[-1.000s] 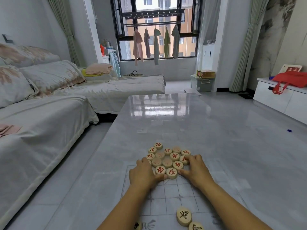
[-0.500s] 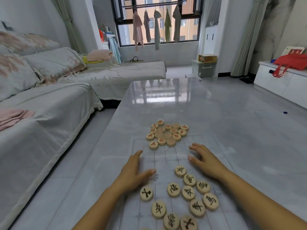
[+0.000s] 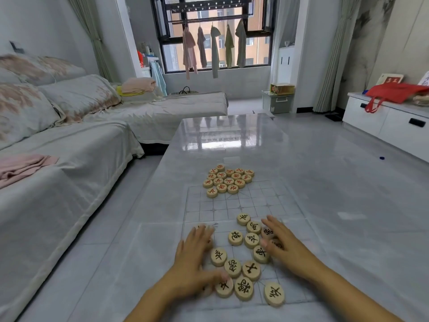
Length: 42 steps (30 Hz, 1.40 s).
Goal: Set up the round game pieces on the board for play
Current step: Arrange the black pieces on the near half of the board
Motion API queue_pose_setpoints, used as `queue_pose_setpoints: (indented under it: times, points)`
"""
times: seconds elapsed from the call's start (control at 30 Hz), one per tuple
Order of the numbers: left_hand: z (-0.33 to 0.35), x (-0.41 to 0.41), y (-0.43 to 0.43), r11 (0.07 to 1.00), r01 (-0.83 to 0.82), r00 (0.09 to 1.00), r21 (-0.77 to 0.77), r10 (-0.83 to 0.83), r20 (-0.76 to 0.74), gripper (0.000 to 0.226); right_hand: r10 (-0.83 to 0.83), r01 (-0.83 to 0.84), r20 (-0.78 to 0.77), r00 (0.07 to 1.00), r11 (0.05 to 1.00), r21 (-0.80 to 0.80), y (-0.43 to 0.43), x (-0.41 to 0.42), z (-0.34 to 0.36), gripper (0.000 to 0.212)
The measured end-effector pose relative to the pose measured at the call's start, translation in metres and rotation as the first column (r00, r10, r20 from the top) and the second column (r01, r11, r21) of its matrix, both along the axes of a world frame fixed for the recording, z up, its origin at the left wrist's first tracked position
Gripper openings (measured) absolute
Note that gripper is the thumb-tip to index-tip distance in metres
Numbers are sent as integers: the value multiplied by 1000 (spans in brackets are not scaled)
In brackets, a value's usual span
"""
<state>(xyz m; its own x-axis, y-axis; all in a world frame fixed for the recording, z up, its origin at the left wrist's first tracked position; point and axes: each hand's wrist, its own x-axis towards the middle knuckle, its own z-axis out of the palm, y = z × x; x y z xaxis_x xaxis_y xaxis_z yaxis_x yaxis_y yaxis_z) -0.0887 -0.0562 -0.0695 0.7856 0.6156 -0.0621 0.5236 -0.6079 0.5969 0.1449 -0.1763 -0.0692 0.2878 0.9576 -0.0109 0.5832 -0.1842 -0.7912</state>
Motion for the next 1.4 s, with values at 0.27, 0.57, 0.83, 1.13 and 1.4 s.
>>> queue_pose_setpoints:
  times: [0.27,0.57,0.83,1.13,1.4]
  points:
    - [-19,11,-34,958,53,973,282,14,-230,98,221,-100,561,798,966,-238,-33,-35,-21,103]
    - [-20,43,21,971,-44,969,235,99,-228,97,185,-35,583,791,965,-259,28,-12,-18,83]
    - [-20,68,62,972,-45,964,232,103,-247,92,195,-30,584,788,960,-280,70,13,-17,82]
    - [-21,102,102,969,-37,956,246,106,-275,92,201,-34,594,779,959,-280,110,46,-20,79]
    - [-27,121,131,962,-39,958,270,114,-265,93,173,-32,576,799,969,-245,135,66,-26,80]
